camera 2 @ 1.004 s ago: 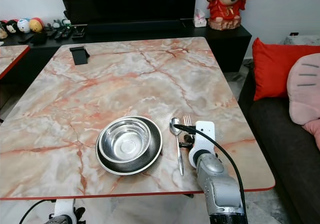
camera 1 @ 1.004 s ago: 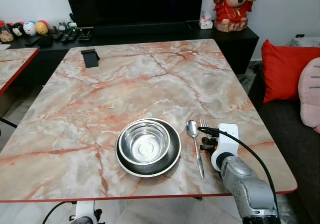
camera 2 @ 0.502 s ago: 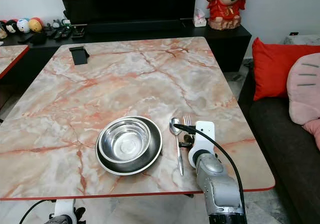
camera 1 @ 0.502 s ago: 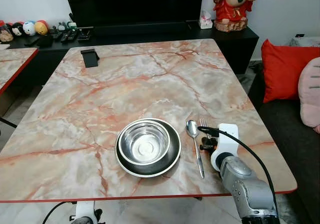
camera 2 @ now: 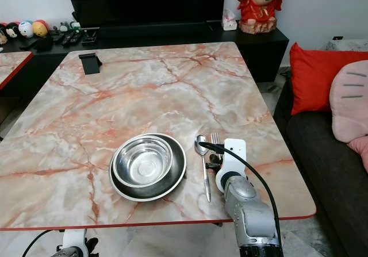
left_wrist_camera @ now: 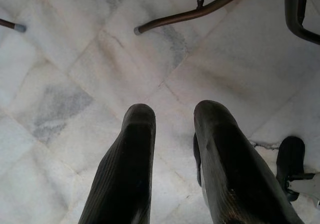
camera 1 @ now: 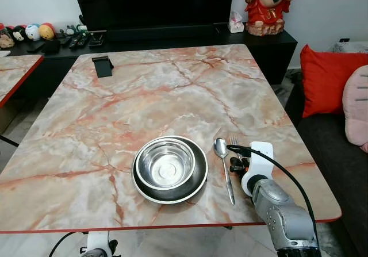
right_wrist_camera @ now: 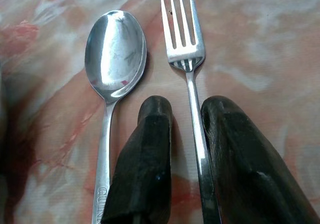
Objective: Setting the table
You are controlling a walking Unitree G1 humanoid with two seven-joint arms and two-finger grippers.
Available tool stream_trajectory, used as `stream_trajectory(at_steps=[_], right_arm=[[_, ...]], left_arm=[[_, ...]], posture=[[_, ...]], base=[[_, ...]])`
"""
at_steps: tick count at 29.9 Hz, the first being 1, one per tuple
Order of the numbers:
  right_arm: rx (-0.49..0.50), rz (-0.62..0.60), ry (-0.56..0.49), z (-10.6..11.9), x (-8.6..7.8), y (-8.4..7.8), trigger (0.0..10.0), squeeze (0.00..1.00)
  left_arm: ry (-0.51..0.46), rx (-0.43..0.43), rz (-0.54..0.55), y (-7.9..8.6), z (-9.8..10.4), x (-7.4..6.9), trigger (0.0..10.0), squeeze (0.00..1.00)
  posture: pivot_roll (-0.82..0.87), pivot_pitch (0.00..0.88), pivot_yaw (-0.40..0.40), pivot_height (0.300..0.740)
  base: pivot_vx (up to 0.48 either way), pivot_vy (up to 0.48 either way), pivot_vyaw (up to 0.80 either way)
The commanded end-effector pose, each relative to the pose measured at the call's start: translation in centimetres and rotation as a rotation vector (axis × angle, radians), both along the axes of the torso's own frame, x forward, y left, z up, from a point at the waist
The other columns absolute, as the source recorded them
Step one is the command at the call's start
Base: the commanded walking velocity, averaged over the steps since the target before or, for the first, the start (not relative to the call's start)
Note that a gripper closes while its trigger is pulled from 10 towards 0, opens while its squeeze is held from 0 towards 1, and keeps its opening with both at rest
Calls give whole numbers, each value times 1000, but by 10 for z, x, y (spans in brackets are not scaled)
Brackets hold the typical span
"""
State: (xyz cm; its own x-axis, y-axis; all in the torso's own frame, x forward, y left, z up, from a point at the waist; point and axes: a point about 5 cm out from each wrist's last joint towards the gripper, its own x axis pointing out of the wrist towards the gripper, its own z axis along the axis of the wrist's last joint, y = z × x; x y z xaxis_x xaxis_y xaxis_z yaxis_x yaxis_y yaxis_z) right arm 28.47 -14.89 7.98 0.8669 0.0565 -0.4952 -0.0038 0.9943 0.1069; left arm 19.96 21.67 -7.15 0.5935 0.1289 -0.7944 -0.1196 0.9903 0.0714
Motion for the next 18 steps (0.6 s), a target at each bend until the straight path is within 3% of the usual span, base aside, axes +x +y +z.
stream_trajectory(at_steps=[1,7,8,12,13,14,18], right_arm=[[1,-4,2,2,1,0,10000,0],[-19,2,-23,6,3,0,10000,0],[-11,16,-28,7,3,2,10000,1000],[-12,22,-30,8,3,3,10000,1000],[-16,23,-31,8,3,3,10000,925],[-19,22,-30,8,3,3,10000,0],[-24,23,-32,8,3,3,10000,0]], left_arm=[[11,10,-14,3,-1,-3,10000,0],[10,5,-11,3,-1,-3,10000,0],[10,4,-11,3,-1,-3,10000,0],[10,4,-11,3,-1,-3,10000,0],[10,4,-11,3,-1,-3,10000,0],[10,4,-12,3,-1,-3,10000,0],[11,5,-12,3,-1,-3,10000,0]], posture=[[-114,0,47,740],[-116,0,49,740],[-116,0,49,740],[-116,0,49,740],[-115,0,50,740],[-114,0,50,740],[-115,0,49,740]], base=[[0,0,0],[0,0,0],[0,0,0],[0,0,0],[0,0,0],[0,0,0],[0,0,0]])
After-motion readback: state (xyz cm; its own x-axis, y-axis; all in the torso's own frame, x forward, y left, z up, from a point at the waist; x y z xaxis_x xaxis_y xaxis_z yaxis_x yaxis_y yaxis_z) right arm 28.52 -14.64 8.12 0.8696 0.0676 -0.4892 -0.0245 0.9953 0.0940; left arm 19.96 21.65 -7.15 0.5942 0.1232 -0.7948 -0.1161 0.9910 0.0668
